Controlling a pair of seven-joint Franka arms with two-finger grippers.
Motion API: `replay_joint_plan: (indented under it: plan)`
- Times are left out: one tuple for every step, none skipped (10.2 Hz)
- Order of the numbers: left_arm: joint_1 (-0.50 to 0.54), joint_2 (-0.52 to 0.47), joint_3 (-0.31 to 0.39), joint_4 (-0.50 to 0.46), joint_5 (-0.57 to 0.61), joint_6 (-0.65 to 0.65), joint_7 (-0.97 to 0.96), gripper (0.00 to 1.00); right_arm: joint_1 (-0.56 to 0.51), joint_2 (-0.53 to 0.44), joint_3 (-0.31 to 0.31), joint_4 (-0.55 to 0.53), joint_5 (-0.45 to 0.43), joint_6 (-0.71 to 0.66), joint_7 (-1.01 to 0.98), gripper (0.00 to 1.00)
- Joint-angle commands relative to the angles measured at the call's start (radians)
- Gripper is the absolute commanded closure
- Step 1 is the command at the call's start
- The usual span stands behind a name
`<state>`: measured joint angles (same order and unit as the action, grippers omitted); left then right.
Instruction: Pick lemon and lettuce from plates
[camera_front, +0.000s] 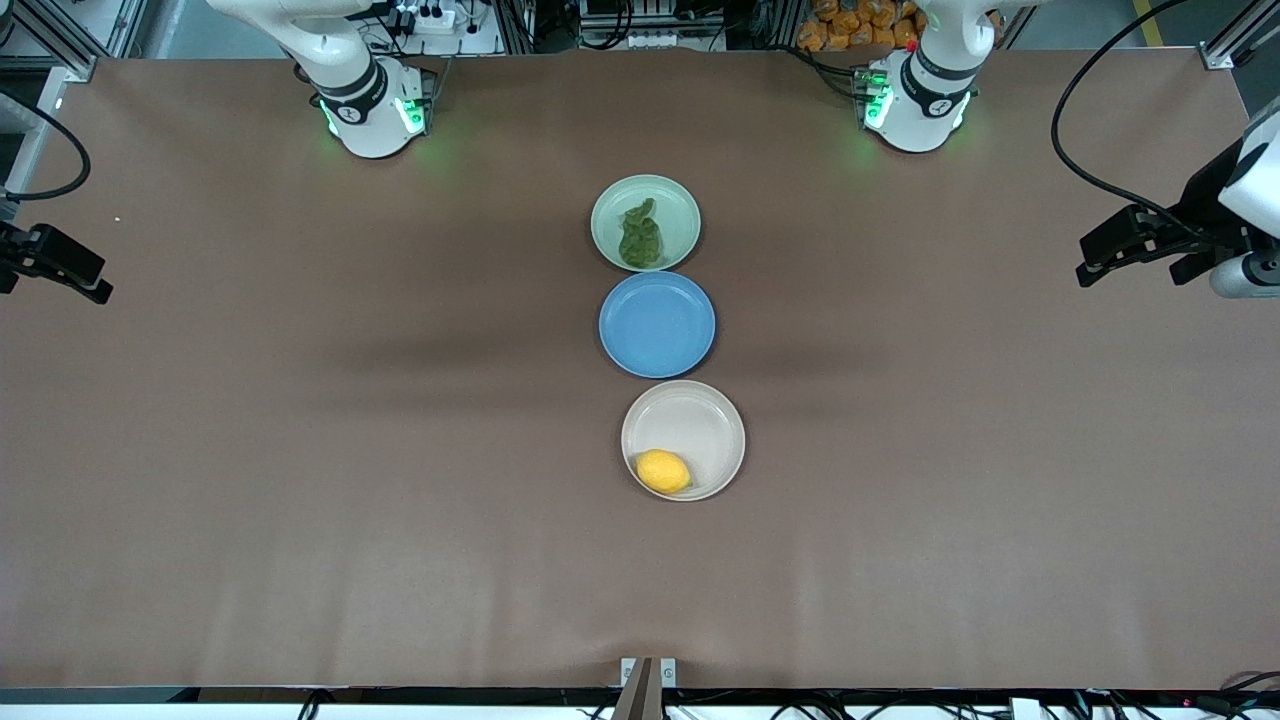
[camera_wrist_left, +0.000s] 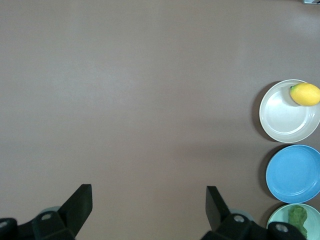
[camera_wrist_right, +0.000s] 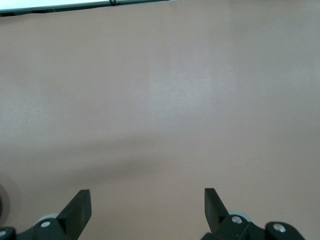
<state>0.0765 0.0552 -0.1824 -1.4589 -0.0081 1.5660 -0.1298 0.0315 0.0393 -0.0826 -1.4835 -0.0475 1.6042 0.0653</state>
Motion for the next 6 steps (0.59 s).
replay_joint_plan:
  plan:
    - [0.002, -0.005, 0.000, 0.002, 0.016, -0.012, 0.024, 0.00, 0.008, -0.012, -0.011, -0.008, 0.018, -0.007, -0.010, 0.00]
    - [0.003, -0.005, -0.002, 0.002, 0.016, -0.014, 0.024, 0.00, 0.008, -0.012, -0.011, -0.008, 0.018, -0.007, -0.010, 0.00]
    - [0.003, -0.003, -0.002, 0.002, 0.016, -0.014, 0.024, 0.00, 0.008, -0.013, -0.011, -0.008, 0.018, -0.007, -0.010, 0.00]
    - [0.002, -0.003, -0.002, 0.002, 0.016, -0.014, 0.025, 0.00, 0.008, -0.012, -0.011, -0.008, 0.018, -0.007, -0.010, 0.00]
    - [0.000, 0.005, -0.002, 0.002, 0.016, -0.014, 0.026, 0.00, 0.008, -0.012, -0.011, -0.008, 0.018, -0.007, -0.010, 0.00]
    - [0.000, 0.006, -0.003, 0.002, 0.008, -0.012, 0.029, 0.00, 0.008, -0.012, -0.011, -0.008, 0.020, -0.007, -0.010, 0.00]
